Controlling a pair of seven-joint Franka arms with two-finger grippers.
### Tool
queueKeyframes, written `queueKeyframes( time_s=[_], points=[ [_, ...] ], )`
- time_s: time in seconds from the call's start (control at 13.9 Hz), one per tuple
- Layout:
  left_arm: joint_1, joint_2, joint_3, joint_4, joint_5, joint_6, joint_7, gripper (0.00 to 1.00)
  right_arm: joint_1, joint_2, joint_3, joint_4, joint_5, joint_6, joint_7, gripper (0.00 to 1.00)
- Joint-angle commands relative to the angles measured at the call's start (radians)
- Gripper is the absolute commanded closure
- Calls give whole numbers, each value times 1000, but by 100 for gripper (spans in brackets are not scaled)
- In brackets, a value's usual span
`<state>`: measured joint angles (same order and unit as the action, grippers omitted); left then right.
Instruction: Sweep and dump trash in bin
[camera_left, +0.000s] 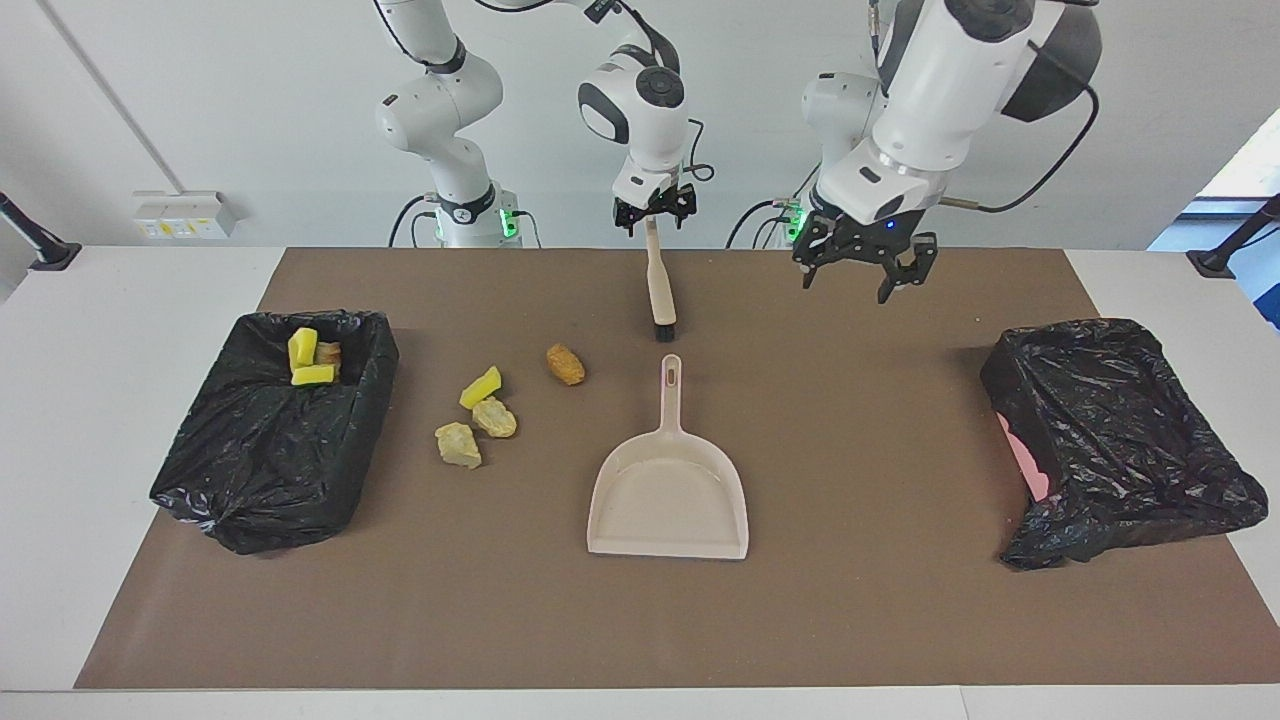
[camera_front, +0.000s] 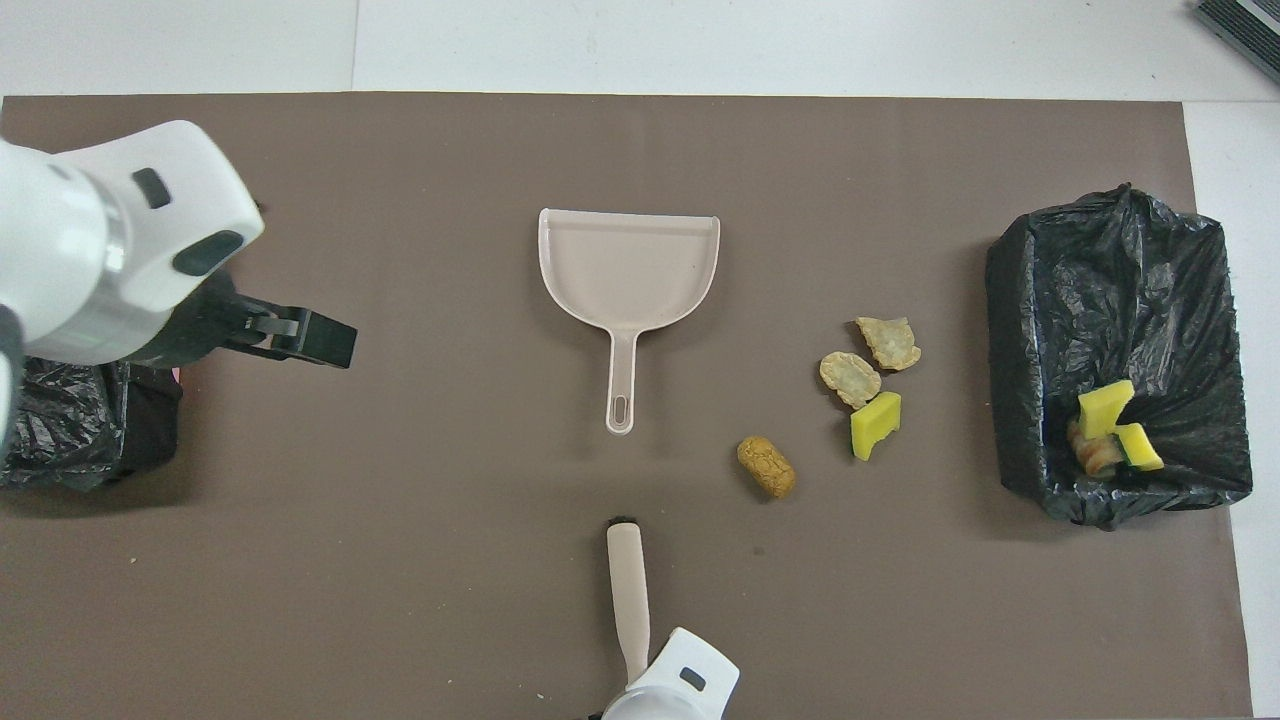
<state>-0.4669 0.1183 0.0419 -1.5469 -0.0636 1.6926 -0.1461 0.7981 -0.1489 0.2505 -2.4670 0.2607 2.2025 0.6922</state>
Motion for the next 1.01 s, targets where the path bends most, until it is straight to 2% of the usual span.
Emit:
queueKeyframes(
  time_s=[0.0,0.07,0.14,0.22,0.36,0.65,0.86,0.93],
  points=[
    [-87,55,15,-33,14,100,-97,0,13,-9,-4,-30,28,25,6,15],
    [-114,88,15,-33,16,125,-119,0,13,-9,-4,-38,28,26,3,32],
    [-146,124,15,-32,27,154,-144,0,13,-8,-4,-38,28,23,0,72],
    [-189,167,15,-33,45,201,-205,0,15,-5,-4,-32,28,22,12,100],
    [-248,234,15,-35,57,268,-303,0,13,3,-4,-24,26,20,38,100],
    [-276,326,15,-36,62,366,-334,0,-34,8,-11,54,26,-35,44,100],
    [-274,337,15,-84,62,419,-334,0,-71,-33,-17,72,-9,-125,29,100],
    [-276,334,13,-99,59,449,-334,0,-123,-69,-14,71,-12,-182,4,100]
  ],
)
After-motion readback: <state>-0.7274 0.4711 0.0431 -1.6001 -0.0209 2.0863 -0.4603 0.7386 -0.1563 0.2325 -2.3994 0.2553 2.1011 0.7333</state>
